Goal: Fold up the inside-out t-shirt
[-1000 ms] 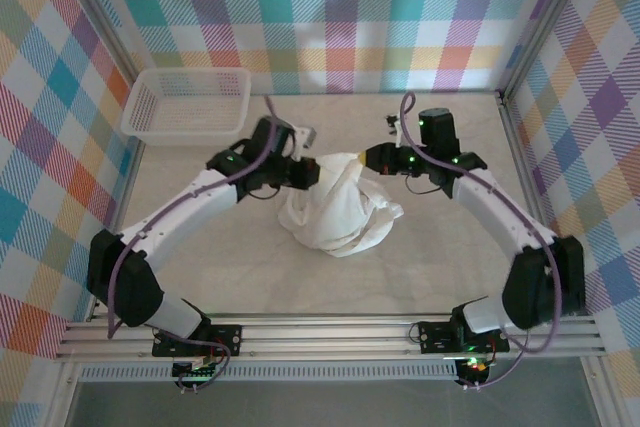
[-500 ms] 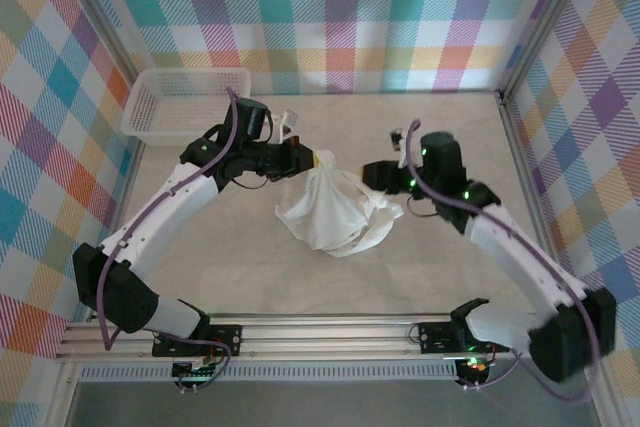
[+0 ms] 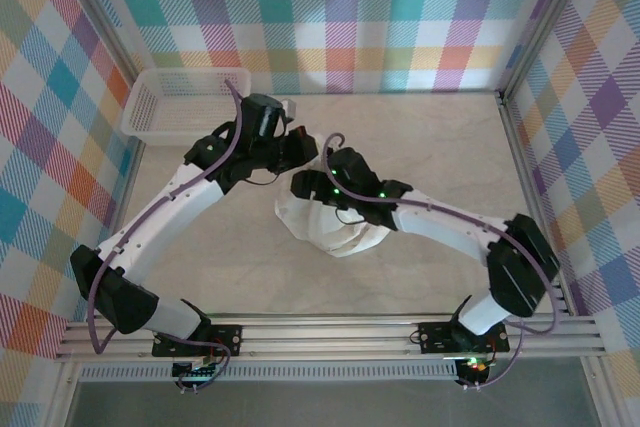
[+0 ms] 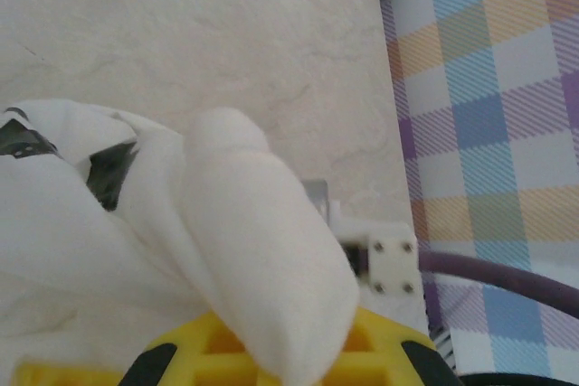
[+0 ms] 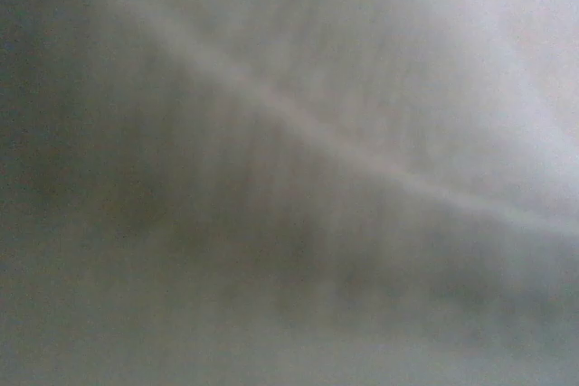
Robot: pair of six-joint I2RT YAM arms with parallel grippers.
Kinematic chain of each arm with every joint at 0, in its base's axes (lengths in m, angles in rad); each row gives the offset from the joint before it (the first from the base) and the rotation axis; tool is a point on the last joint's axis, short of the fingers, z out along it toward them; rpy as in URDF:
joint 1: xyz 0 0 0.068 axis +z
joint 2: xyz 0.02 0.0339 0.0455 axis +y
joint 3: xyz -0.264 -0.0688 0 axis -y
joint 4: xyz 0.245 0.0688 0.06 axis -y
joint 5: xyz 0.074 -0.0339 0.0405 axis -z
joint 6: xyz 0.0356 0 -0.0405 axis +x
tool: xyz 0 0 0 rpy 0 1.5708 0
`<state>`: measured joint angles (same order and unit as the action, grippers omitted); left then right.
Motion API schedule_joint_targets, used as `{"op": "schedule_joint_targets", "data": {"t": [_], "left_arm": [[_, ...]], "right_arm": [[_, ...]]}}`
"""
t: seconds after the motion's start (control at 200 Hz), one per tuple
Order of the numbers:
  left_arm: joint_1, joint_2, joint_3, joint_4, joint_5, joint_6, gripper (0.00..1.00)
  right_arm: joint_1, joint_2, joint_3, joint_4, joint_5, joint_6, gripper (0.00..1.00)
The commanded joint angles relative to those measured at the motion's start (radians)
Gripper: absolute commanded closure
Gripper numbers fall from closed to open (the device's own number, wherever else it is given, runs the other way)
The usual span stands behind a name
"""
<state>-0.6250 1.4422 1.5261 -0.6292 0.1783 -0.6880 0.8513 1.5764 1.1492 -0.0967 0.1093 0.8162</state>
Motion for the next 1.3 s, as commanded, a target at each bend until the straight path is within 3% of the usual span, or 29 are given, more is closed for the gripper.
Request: {"op": "schedule_joint_targets", "data": {"t": [0.0,0.06,0.085,0.14,0.255,0.305,0.35,0.405,0.51,0.615,0.71,0.77,0.825,0.89,1.055,1.17,1.295], "left_arm": [[-0.011,-0.035,0.05,-0.006,-0.074,-0.024,1.0],[-0.007,-0.047,0.058,-0.044,-0.126,0.004,1.0],[0.001,-0.052,0.064,-0.067,-0.152,0.018,1.0],[0.045,-0.048,0.081,-0.121,-0.191,0.047,1.0],[0.182,0.018,0.107,-0.147,-0.155,0.166,1.0],[0.212,0.056,0.101,-0.111,-0.136,0.25,1.0],[0.228,0.09,0.095,-0.083,-0.107,0.299,1.0],[0.25,0.126,0.083,-0.049,-0.036,0.319,1.0],[0.275,0.136,0.053,-0.027,0.006,0.319,0.79],[0.28,0.009,-0.058,0.03,0.022,0.366,0.66],[0.28,-0.138,-0.198,0.102,0.165,0.374,0.56],[0.28,-0.211,-0.279,0.129,0.324,0.371,0.55],[0.275,-0.25,-0.346,0.163,0.485,0.387,0.53],[0.257,-0.261,-0.388,0.162,0.566,0.392,0.5],[0.172,-0.195,-0.384,0.151,0.565,0.447,0.46],[0.11,-0.105,-0.325,0.196,0.627,0.474,0.44],[0.042,-0.034,-0.258,0.179,0.577,0.528,0.43]], "right_arm": [[-0.015,0.038,0.078,-0.083,0.17,-0.055,0.43],[-0.041,0.031,0.069,-0.097,0.134,-0.11,0.88],[-0.056,0.017,0.055,-0.086,0.08,-0.14,1.0],[-0.092,-0.031,-0.003,0.002,-0.118,-0.246,1.0],[-0.194,-0.131,-0.121,0.206,-0.76,-0.338,1.0],[-0.228,-0.157,-0.132,0.214,-0.928,-0.332,1.0],[-0.249,-0.177,-0.131,0.186,-1.0,-0.344,1.0],[-0.274,-0.197,-0.129,0.146,-1.026,-0.366,1.0],[-0.32,-0.23,-0.142,0.135,-1.029,-0.367,1.0],[-0.365,-0.246,-0.153,0.144,-1.049,-0.356,1.0],[-0.397,-0.239,-0.136,0.101,-1.066,-0.372,1.0],[-0.415,-0.223,-0.121,0.083,-1.095,-0.378,1.0],[-0.423,-0.206,-0.107,0.073,-1.121,-0.38,1.0],[-0.425,-0.186,-0.089,0.06,-1.147,-0.385,0.99],[-0.424,-0.159,-0.057,0.048,-1.155,-0.361,0.98],[-0.425,-0.162,-0.06,0.051,-1.144,-0.343,0.98],[-0.423,-0.162,-0.063,0.028,-1.127,-0.338,0.98]]}}
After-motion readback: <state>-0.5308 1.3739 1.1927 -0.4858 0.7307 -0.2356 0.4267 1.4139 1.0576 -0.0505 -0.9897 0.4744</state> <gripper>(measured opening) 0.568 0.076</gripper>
